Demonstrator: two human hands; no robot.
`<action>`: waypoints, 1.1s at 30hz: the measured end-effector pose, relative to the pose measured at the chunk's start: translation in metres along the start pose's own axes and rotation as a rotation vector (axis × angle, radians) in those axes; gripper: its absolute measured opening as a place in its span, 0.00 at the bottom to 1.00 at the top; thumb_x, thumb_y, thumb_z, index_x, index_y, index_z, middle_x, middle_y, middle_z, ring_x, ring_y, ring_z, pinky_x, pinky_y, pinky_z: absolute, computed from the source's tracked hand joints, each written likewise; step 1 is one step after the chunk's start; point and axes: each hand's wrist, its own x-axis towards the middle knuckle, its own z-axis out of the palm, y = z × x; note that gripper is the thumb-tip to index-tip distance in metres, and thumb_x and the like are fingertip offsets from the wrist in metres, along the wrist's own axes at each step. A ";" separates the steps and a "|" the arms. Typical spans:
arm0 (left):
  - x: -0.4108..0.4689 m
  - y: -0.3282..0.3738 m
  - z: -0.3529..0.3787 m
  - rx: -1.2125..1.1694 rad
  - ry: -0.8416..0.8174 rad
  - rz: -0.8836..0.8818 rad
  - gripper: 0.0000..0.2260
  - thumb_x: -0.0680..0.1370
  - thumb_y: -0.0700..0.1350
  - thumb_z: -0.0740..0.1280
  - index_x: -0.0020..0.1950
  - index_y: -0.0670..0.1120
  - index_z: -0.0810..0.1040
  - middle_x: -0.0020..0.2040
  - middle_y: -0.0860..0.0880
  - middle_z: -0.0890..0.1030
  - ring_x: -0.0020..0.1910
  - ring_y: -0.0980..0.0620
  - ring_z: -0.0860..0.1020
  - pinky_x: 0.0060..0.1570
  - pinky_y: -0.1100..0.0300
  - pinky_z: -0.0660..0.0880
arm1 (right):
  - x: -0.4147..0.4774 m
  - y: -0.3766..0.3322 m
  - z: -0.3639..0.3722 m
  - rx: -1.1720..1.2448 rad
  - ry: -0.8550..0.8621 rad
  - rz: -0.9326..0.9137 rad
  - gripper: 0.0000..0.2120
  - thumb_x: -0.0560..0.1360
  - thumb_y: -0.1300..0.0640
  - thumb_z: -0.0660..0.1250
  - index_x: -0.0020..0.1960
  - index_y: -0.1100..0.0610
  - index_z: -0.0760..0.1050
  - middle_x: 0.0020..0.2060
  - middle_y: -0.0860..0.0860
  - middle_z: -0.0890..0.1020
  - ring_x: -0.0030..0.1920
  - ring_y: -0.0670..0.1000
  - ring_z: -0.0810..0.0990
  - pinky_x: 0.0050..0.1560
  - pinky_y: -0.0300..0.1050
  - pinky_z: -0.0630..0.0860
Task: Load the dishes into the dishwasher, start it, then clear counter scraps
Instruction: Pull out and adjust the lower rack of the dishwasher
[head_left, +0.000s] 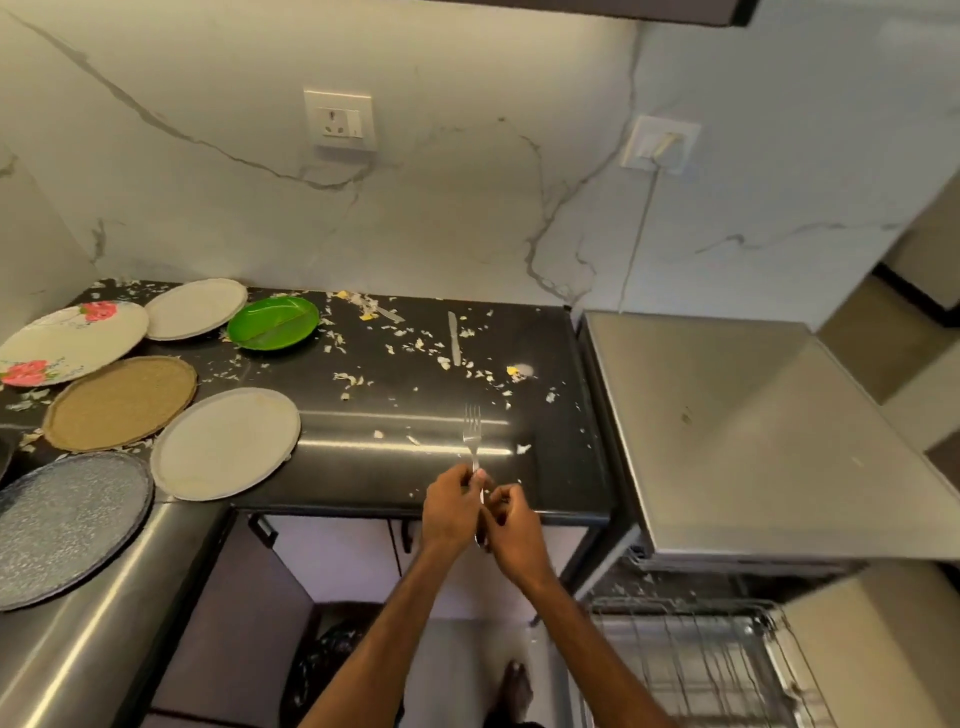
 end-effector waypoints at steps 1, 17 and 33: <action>-0.014 0.006 0.007 -0.017 -0.009 0.020 0.09 0.82 0.44 0.63 0.44 0.50 0.80 0.39 0.54 0.82 0.37 0.60 0.81 0.36 0.71 0.74 | -0.012 0.006 -0.010 -0.008 0.010 0.005 0.07 0.80 0.53 0.67 0.52 0.54 0.71 0.41 0.52 0.82 0.37 0.43 0.81 0.36 0.37 0.77; -0.169 0.057 0.185 0.548 -0.554 0.410 0.10 0.83 0.50 0.62 0.55 0.52 0.82 0.46 0.50 0.83 0.44 0.50 0.80 0.48 0.54 0.78 | -0.174 0.128 -0.258 -0.227 0.510 0.018 0.10 0.77 0.58 0.71 0.58 0.53 0.78 0.43 0.46 0.83 0.44 0.46 0.81 0.48 0.44 0.79; -0.420 -0.006 0.394 0.235 -0.656 0.089 0.11 0.82 0.43 0.64 0.48 0.58 0.82 0.45 0.57 0.80 0.46 0.57 0.77 0.54 0.53 0.74 | -0.412 0.349 -0.438 -0.443 0.412 0.432 0.04 0.76 0.46 0.70 0.45 0.44 0.79 0.40 0.42 0.84 0.41 0.47 0.82 0.42 0.48 0.80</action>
